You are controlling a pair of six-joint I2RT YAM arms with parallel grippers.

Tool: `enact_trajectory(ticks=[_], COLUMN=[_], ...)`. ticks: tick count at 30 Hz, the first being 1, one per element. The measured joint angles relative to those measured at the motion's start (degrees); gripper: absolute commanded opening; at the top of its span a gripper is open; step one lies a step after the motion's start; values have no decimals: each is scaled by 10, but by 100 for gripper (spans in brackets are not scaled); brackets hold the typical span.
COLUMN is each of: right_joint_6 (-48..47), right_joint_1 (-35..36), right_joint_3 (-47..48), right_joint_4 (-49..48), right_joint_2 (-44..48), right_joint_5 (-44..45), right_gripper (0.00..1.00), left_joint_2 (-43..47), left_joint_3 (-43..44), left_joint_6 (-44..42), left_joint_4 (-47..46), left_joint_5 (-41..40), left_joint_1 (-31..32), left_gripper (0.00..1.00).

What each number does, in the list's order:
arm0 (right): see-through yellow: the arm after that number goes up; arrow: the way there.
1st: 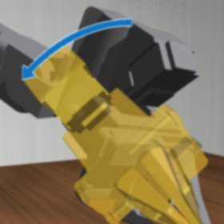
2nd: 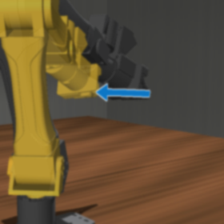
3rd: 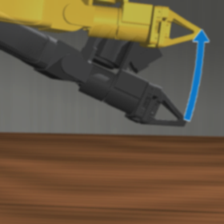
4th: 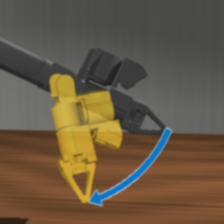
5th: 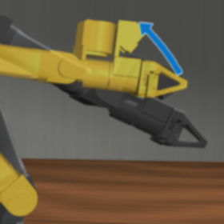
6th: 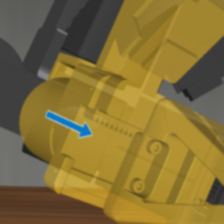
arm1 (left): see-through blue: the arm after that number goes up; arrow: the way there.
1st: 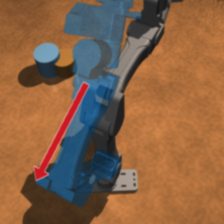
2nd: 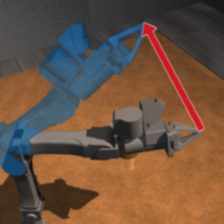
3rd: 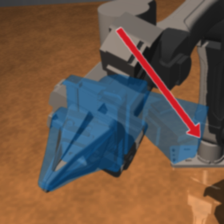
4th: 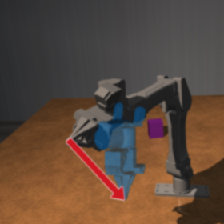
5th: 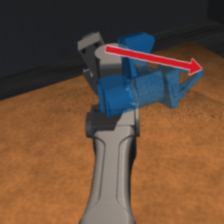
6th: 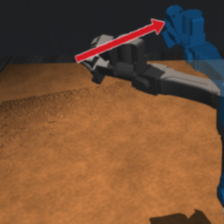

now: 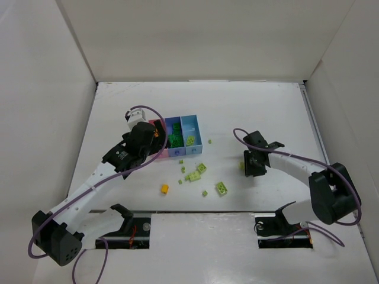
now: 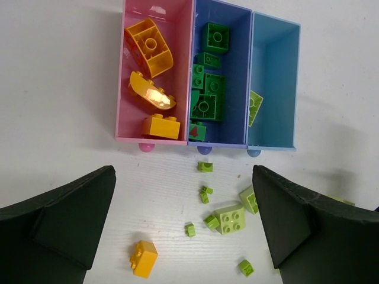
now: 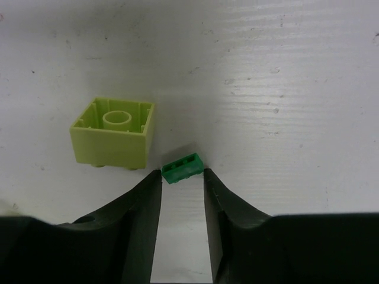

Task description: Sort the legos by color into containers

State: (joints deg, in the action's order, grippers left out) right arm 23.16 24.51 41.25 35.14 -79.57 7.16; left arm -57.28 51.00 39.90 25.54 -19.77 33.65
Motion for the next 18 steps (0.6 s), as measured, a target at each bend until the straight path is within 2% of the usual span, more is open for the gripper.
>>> enact_trajectory(ticks=[12,18], right_joint_6=[-14,-22], right_joint_1=[-2,-2], right_joint_3=[14,14], right_joint_4=[-12,-9], right_joint_2=[-18,-7], right_joint_5=[1,1], right_gripper=[27,26], left_joint_2=[0,0], left_joint_3=[0,0], left_joint_6=[0,0], left_joint_4=[0,0], left_joint_5=[0,0], left_joint_1=[0,0], left_gripper=[100,100])
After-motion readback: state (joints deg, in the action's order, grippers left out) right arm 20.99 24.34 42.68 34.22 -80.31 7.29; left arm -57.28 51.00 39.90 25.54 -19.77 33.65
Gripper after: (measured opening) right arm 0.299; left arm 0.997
